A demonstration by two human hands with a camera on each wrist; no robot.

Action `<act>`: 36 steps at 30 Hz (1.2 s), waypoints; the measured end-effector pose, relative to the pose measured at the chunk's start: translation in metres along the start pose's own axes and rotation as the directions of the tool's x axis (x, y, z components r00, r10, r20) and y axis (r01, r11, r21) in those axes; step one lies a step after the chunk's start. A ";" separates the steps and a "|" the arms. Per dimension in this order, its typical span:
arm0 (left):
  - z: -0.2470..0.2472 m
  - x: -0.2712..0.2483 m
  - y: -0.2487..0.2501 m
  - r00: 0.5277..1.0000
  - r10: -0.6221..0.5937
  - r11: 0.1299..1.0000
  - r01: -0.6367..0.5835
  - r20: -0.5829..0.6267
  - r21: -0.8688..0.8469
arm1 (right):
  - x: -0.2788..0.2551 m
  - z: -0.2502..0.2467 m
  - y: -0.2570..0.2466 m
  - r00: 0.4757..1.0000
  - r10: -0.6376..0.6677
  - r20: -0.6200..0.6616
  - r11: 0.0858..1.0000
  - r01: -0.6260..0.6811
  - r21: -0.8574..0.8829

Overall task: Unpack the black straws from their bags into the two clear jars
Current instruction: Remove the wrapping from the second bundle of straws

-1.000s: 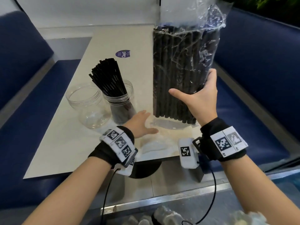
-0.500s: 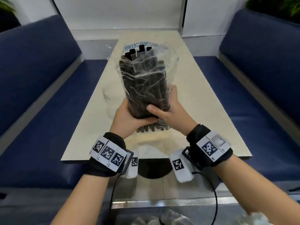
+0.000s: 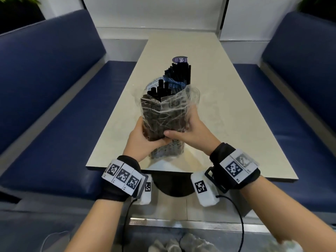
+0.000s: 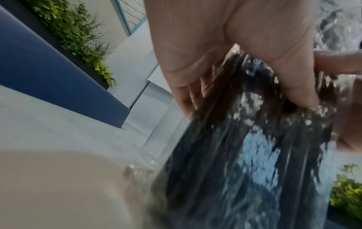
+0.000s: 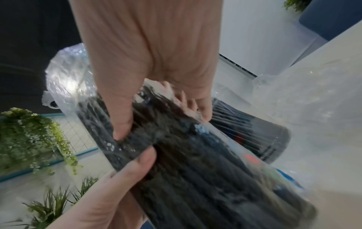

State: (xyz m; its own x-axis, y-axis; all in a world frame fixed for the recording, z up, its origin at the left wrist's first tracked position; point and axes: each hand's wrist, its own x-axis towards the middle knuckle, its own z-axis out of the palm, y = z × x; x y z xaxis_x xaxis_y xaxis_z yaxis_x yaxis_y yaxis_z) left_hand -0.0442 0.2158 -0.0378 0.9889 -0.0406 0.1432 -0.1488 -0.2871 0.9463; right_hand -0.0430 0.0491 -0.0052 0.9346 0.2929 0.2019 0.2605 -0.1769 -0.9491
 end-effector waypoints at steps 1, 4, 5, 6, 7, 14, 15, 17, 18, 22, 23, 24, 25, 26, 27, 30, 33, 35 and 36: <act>-0.003 -0.001 0.005 1.000 0.018 1.000 -0.018 -0.011 -0.014 | 0.001 -0.001 -0.004 0.999 -0.041 -0.020 0.999 0.042 0.027; -0.016 -0.005 0.026 0.987 0.160 0.987 -0.161 -0.019 -0.030 | 0.002 -0.004 -0.020 0.984 -0.168 -0.065 0.986 0.168 0.006; -0.021 -0.007 0.033 0.973 0.228 0.973 -0.229 -0.018 -0.036 | 0.002 -0.004 -0.023 0.977 -0.203 -0.071 0.979 0.202 -0.015; -0.026 -0.008 0.039 0.957 0.288 0.956 -0.289 -0.022 -0.045 | 0.002 -0.004 -0.027 0.969 -0.234 -0.073 0.972 0.233 -0.026; -0.030 -0.010 0.046 0.942 0.335 0.941 -0.336 -0.030 -0.050 | 0.002 -0.005 -0.029 0.963 -0.257 -0.077 0.966 0.256 -0.028; -0.040 -0.005 0.057 0.889 0.446 0.893 -0.450 -0.103 -0.013 | 0.000 -0.003 -0.031 0.968 -0.229 -0.106 0.970 0.218 -0.105; -0.039 -0.004 0.056 0.888 0.449 0.893 -0.451 -0.104 0.003 | 0.000 -0.003 -0.030 0.968 -0.226 -0.110 0.972 0.216 -0.094; -0.037 -0.005 0.054 0.886 0.451 0.892 -0.451 -0.107 0.030 | -0.001 -0.003 -0.030 0.967 -0.228 -0.112 0.972 0.220 -0.080; -0.036 -0.005 0.052 0.883 0.459 0.888 -0.456 -0.100 0.054 | -0.001 -0.003 -0.029 0.968 -0.227 -0.107 0.973 0.220 -0.075; -0.032 -0.010 0.049 0.922 0.386 0.921 -0.386 -0.003 -0.056 | -0.002 -0.003 -0.027 0.980 -0.178 -0.091 0.984 0.180 0.013; -0.031 -0.010 0.050 0.938 0.347 0.930 -0.343 0.009 -0.130 | -0.001 -0.004 -0.026 0.981 -0.169 -0.094 0.985 0.172 0.026; -0.030 -0.010 0.051 0.948 0.318 0.934 -0.313 0.001 -0.170 | -0.001 -0.005 -0.026 0.983 -0.158 -0.089 0.986 0.162 0.042; -0.028 -0.010 0.053 0.954 0.300 0.939 -0.300 -0.030 -0.168 | -0.001 -0.005 -0.026 0.986 -0.144 -0.088 0.985 0.151 0.078; -0.025 -0.010 0.056 0.956 0.284 0.945 -0.291 -0.068 -0.152 | -0.001 -0.004 -0.027 0.988 -0.132 -0.085 0.982 0.142 0.128; -0.023 -0.010 0.058 0.955 0.277 0.949 -0.289 -0.110 -0.122 | -0.001 -0.003 -0.028 0.987 -0.126 -0.097 0.975 0.141 0.174; -0.016 -0.006 0.060 0.949 0.279 0.952 -0.294 -0.149 -0.089 | 0.001 -0.001 -0.029 0.980 -0.102 -0.172 0.971 0.136 0.199; -0.018 -0.005 0.062 0.954 0.297 0.949 -0.299 -0.035 -0.098 | 0.001 -0.002 -0.031 0.983 -0.118 -0.143 0.981 0.138 0.136; -0.019 -0.003 0.061 0.949 0.314 0.949 -0.314 0.034 -0.007 | 0.000 -0.003 -0.031 0.982 -0.146 -0.122 0.987 0.153 0.049; -0.019 -0.002 0.061 0.950 0.307 0.950 -0.309 0.052 0.033 | 0.000 -0.003 -0.031 0.982 -0.146 -0.118 0.989 0.148 0.009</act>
State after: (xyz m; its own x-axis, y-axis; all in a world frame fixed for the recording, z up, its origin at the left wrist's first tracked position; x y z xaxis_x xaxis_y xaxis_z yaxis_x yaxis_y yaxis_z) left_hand -0.0554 0.2162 0.0250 0.8940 -0.1767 0.4117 -0.4470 -0.2916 0.8456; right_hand -0.0504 0.0519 0.0251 0.9084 0.2027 0.3656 0.3940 -0.1228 -0.9109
